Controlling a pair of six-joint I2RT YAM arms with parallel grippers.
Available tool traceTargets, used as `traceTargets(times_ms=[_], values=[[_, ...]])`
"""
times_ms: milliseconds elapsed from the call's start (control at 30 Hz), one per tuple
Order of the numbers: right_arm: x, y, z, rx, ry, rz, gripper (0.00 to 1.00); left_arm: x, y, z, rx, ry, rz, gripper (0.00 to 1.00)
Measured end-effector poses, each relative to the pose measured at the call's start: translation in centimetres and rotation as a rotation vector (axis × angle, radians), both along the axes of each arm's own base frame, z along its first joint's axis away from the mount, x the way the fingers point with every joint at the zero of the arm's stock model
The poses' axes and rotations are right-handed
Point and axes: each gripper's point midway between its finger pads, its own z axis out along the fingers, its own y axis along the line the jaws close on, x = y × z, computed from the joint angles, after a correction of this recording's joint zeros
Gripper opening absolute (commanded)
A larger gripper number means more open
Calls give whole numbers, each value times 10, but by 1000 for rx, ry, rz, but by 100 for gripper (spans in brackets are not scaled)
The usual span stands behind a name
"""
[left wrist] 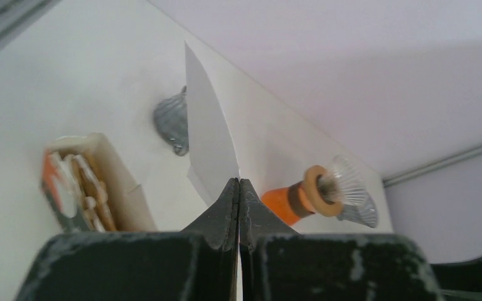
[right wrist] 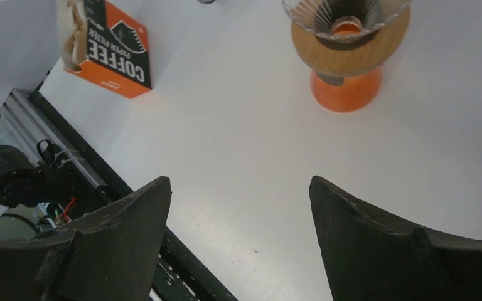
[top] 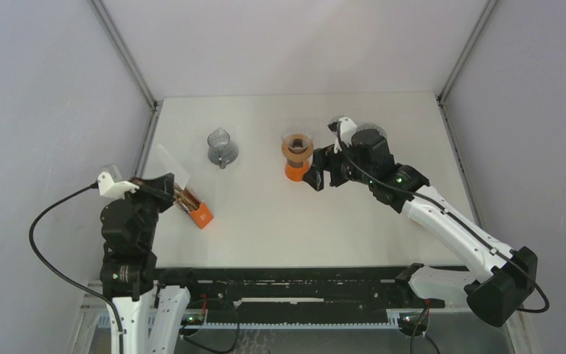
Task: Place the coffee filter in the dripper
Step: Pick up the coffee filter from the coffee filter holder.
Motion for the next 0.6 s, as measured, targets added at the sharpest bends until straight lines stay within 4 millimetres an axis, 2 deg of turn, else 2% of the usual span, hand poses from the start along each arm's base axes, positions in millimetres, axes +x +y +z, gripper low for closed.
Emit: traceTargets(times_ms=[233,367,600], values=[[-20,29,23,26,-130,150,89,9,-31,26,-70,-117,-164,0],[-24,40,34,52,-185,209,89,15,-48,38,-110,-172,-260,0],[-31,59,47,78,-307,311,88,30,-71,32,-230,-191,-377,0]])
